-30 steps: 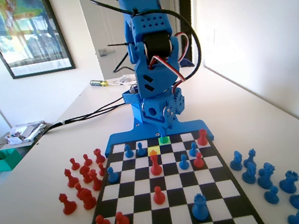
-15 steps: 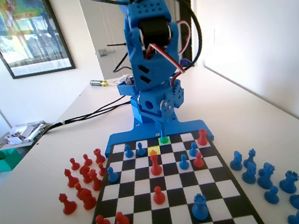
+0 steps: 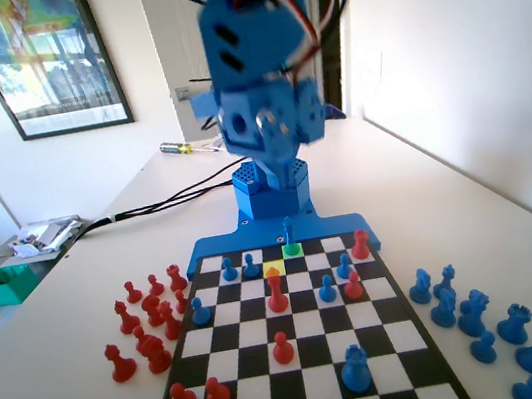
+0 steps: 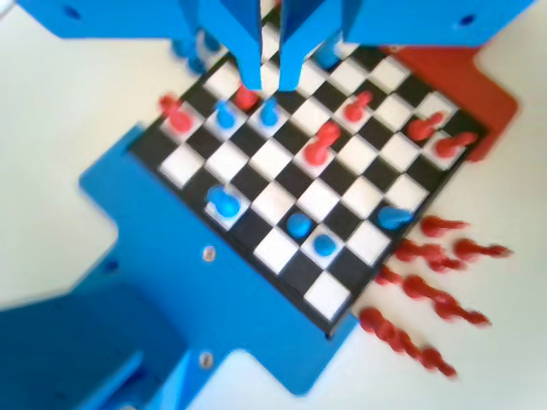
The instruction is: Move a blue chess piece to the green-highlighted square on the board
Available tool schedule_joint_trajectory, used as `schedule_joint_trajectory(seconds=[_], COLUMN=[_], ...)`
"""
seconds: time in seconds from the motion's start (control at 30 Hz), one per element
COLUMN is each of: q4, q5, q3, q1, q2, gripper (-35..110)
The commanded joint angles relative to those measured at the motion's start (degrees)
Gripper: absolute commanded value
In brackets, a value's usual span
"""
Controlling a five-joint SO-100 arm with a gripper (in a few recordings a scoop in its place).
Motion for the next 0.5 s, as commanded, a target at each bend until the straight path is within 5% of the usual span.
schedule_joint_trajectory(seconds=[0.0,0.47], q4=[3.08,14.85], q5=[5.80,15.47], q3=[-6.86,-14.85], q1=[0.35,5.01], q2=[7.21,24.52], gripper=[3,1])
